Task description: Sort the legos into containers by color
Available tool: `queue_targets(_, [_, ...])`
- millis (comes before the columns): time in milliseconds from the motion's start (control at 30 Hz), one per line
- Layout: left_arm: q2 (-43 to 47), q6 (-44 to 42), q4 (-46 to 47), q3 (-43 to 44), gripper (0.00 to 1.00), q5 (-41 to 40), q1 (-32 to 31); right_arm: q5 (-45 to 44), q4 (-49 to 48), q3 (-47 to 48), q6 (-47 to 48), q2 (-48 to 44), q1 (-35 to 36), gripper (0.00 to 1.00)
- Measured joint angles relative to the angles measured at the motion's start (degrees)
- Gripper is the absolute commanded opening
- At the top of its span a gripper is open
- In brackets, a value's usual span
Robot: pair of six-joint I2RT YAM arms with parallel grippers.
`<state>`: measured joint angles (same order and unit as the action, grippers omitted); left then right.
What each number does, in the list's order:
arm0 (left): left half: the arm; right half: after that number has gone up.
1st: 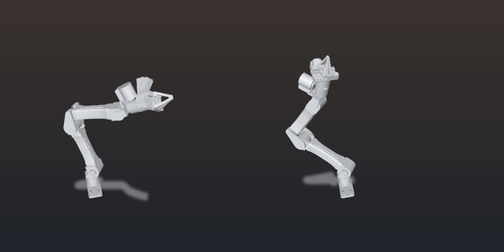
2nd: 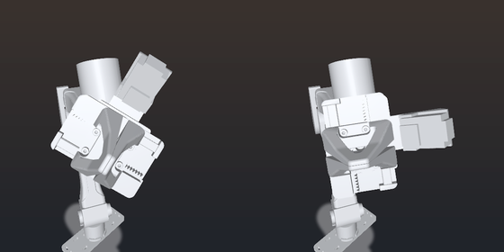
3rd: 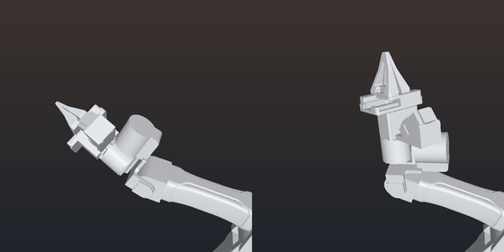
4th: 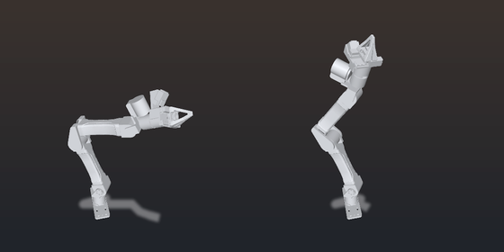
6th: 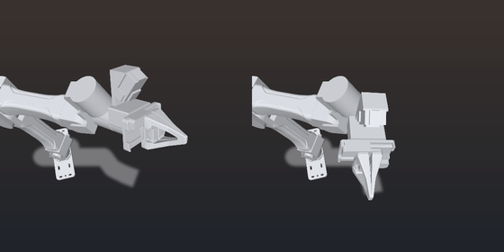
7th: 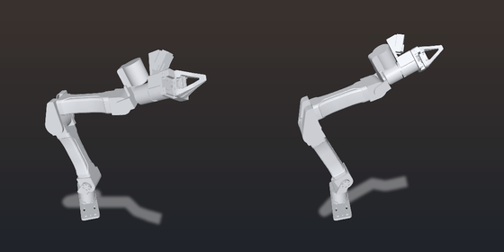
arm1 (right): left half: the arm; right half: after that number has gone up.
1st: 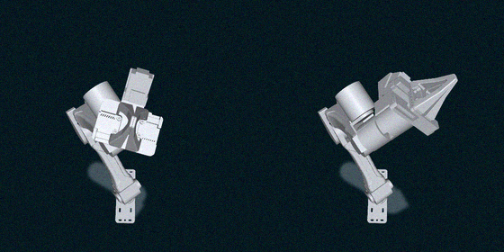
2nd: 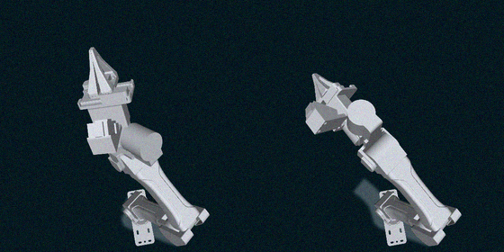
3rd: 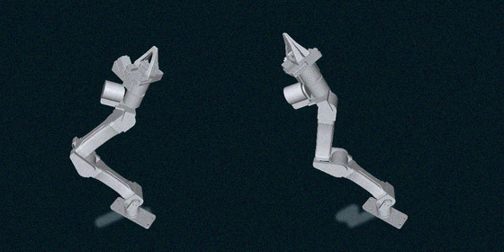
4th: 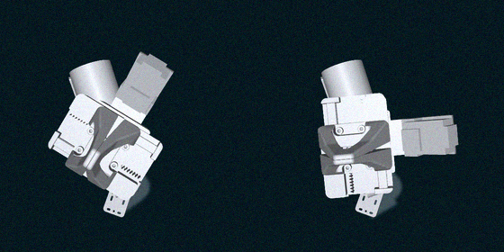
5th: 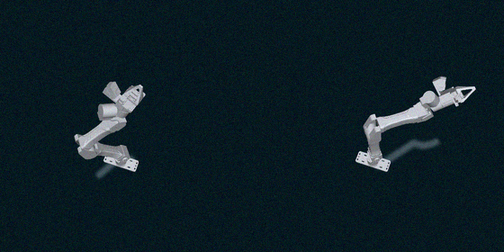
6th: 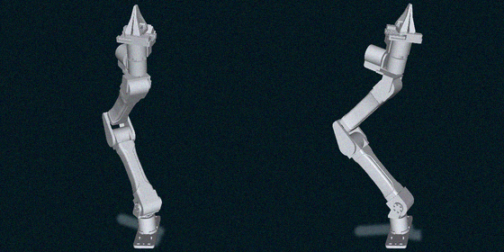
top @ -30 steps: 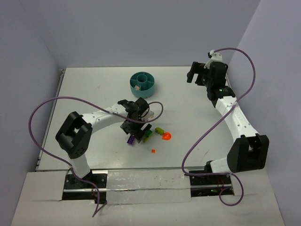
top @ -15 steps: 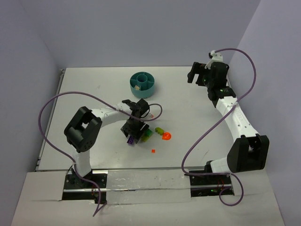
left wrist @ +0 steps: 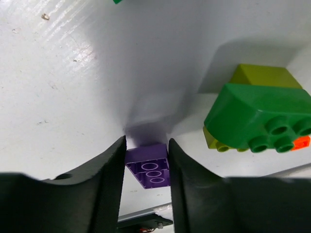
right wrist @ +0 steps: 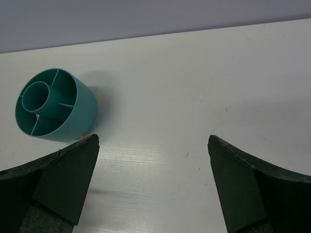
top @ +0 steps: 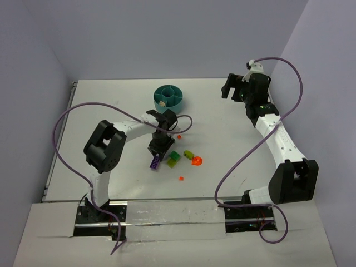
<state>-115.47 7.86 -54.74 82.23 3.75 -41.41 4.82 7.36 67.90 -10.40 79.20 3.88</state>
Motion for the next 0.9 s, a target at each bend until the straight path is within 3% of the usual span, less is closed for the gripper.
queue_targets(133, [-0.2, -0.4, -1.8, 1.2, 0.42, 0.9, 0.2, 0.0, 0.0, 0.0, 0.4, 0.0, 0.0, 1.0])
queue_targets(200, [-0.3, -0.6, -2.9, 1.2, 0.58, 1.4, 0.3, 0.0, 0.0, 0.0, 0.5, 0.0, 0.0, 1.0])
queue_targets(267, [-0.3, -0.7, -3.8, 1.2, 0.67, 1.7, 0.4, 0.3, 0.0, 0.0, 0.6, 0.0, 0.0, 1.0])
queue_targets(433, [-0.3, -1.2, -4.8, 0.7, 0.7, 2.1, 0.4, 0.6, 0.0, 0.0, 0.8, 0.0, 0.0, 1.0])
queue_targets(600, [-0.3, -2.1, -6.1, 0.1, 0.68, 2.1, 0.4, 0.9, 0.0, 0.0, 0.8, 0.0, 0.0, 1.0])
queue_targets(900, [-0.3, -2.7, -7.3, 0.1, 0.51, 2.1, 0.4, 1.1, 0.0, 0.0, 0.8, 0.0, 0.0, 1.0])
